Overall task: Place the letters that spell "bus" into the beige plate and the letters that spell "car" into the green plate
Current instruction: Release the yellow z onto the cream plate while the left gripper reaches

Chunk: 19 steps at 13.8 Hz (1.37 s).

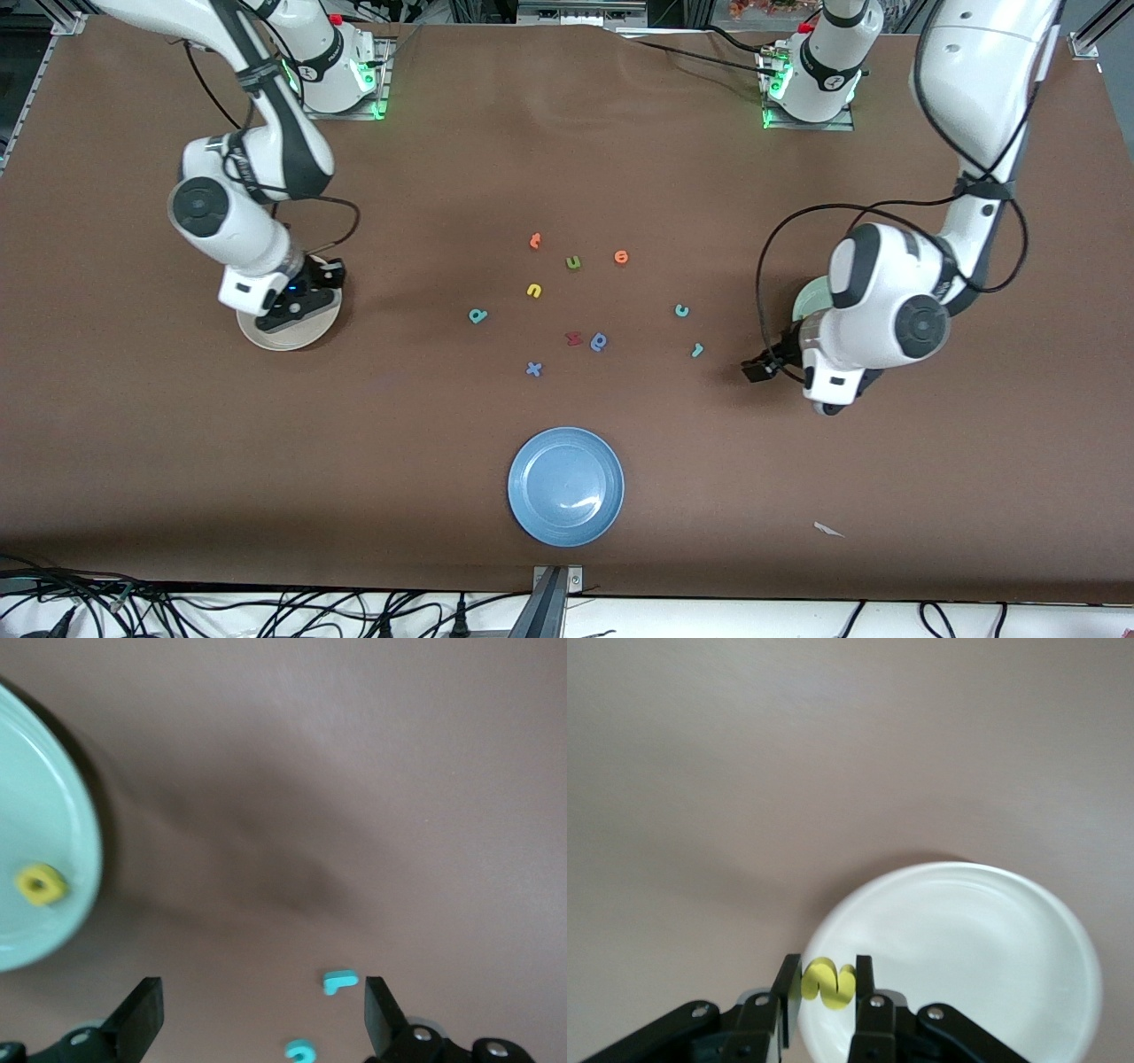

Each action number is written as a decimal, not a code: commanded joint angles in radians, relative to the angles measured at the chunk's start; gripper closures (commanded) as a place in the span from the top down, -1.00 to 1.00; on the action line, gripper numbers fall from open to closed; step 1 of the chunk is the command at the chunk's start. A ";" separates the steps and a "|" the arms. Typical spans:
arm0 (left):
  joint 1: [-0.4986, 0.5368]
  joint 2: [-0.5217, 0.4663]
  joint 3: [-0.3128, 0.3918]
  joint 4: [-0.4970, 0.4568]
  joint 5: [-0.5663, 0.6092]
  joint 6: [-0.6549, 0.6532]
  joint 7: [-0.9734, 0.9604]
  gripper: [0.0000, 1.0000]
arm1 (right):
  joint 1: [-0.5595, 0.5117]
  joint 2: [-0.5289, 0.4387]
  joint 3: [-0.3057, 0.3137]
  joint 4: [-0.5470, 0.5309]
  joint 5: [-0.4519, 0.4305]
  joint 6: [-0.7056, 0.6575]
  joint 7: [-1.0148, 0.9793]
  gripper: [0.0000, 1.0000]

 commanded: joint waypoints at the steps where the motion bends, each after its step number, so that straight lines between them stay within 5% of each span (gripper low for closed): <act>1: -0.045 0.046 0.009 0.024 -0.017 0.045 -0.125 1.00 | -0.095 -0.026 -0.006 -0.020 -0.008 -0.013 -0.185 -0.58; 4: -0.079 0.056 0.009 0.011 -0.016 0.050 -0.167 0.98 | -0.121 -0.023 -0.057 -0.035 -0.008 -0.012 -0.284 -0.56; 6: -0.088 0.083 0.009 0.011 -0.016 0.106 -0.188 0.96 | -0.122 -0.023 -0.063 -0.051 -0.002 -0.003 -0.284 -0.36; 7: -0.099 0.100 0.009 0.012 -0.016 0.132 -0.206 0.96 | -0.122 -0.023 -0.063 -0.052 0.004 -0.003 -0.282 0.07; 9: -0.108 0.114 0.009 0.011 -0.017 0.163 -0.217 0.96 | -0.122 -0.023 -0.063 -0.054 0.010 -0.009 -0.270 0.31; 14: -0.113 0.134 0.009 0.011 -0.017 0.205 -0.231 0.96 | -0.121 -0.020 -0.055 -0.052 0.015 -0.012 -0.214 0.35; 18: -0.128 0.145 0.009 0.011 -0.017 0.216 -0.253 0.93 | -0.095 -0.005 0.051 -0.042 0.012 -0.001 0.030 0.35; 19: -0.128 0.148 0.009 0.011 -0.017 0.216 -0.253 0.76 | -0.066 0.000 0.067 -0.031 0.013 -0.001 0.093 0.35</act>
